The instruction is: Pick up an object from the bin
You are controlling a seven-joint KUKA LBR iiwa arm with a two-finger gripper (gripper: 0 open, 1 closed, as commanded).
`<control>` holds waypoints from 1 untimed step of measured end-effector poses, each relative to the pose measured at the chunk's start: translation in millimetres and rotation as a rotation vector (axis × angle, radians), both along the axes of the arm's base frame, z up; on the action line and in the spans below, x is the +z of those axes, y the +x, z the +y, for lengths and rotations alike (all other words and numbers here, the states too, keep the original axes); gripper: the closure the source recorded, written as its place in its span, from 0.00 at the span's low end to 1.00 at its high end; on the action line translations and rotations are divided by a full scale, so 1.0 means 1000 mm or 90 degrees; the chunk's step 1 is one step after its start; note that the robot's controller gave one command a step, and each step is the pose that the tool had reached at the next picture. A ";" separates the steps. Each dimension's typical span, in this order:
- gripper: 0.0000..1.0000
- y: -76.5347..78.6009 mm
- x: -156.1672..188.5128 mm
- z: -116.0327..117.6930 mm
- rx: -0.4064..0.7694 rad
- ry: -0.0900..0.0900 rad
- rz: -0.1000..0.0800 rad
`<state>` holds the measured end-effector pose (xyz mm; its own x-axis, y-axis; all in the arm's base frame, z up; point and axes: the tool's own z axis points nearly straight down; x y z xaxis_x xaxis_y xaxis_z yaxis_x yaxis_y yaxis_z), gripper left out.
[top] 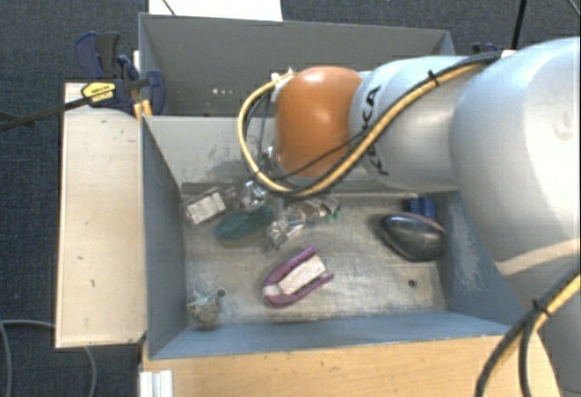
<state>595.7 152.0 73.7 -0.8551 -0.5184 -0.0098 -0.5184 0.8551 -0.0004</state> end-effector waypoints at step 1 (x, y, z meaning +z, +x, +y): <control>1.00 0.003 0.085 0.001 -0.005 -0.001 -0.002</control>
Offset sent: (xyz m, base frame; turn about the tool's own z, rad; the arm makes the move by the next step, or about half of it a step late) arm 0.0000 0.0000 0.0788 0.0000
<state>598.3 152.7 158.3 -0.8595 -0.5111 -0.0114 -0.5111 0.8595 -0.0028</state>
